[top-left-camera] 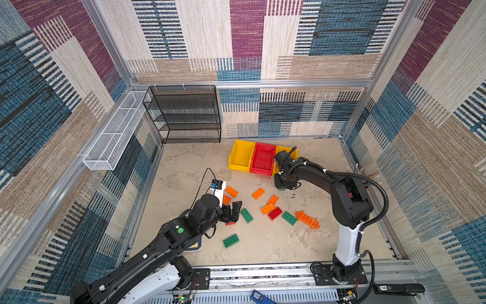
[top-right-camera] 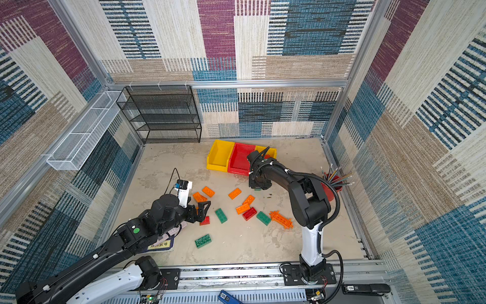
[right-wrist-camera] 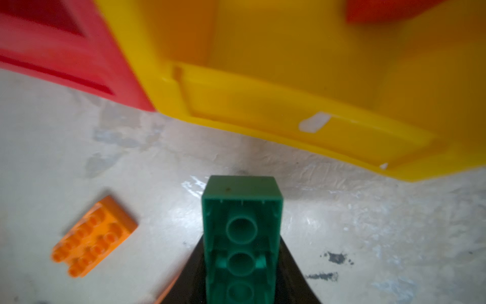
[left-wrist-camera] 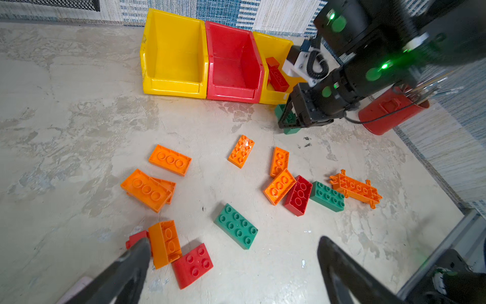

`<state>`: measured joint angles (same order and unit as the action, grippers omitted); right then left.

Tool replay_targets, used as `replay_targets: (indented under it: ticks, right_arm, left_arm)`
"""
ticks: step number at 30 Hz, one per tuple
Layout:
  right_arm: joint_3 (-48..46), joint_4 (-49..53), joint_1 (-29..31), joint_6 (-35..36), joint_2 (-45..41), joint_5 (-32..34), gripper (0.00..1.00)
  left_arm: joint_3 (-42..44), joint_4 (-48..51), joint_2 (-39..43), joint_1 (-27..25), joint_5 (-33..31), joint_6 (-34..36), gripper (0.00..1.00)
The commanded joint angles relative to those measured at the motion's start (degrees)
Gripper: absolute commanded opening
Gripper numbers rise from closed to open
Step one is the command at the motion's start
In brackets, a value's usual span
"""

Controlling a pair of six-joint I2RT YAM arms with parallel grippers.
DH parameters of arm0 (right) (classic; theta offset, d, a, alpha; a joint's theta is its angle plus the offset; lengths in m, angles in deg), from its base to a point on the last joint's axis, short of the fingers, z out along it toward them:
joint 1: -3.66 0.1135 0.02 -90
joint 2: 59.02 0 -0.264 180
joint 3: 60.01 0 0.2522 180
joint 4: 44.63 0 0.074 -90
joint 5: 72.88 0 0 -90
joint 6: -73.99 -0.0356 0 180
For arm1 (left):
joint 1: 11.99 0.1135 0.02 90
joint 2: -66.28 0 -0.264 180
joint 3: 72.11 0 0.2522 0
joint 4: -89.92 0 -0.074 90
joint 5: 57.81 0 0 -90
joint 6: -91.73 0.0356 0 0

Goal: Sort the legos into containers by color
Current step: 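Lift the green brick with the right gripper and release it into the red bin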

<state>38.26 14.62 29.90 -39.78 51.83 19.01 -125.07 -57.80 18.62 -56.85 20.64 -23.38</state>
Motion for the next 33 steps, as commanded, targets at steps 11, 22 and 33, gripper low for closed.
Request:
replay_targets:
  ticks: [11, 22, 33]
  right_arm:
    - [45.2, 14.0, -0.5, 5.8, 19.9, -2.4, 0.31]
    - [59.0, 10.6, -3.1, 7.4, 33.6, -6.2, 0.33]
    - [58.1, 9.4, -3.3, 9.3, 30.8, -7.7, 0.77]
  left_arm:
    - [-3.4, -5.6, -10.1, 9.0, 8.6, -2.1, 0.99]
    - [-7.6, 0.1, -12.0, 13.8, 11.2, 0.8, 0.99]
    - [-10.2, 3.1, -15.1, 14.3, 11.3, -0.6, 0.99]
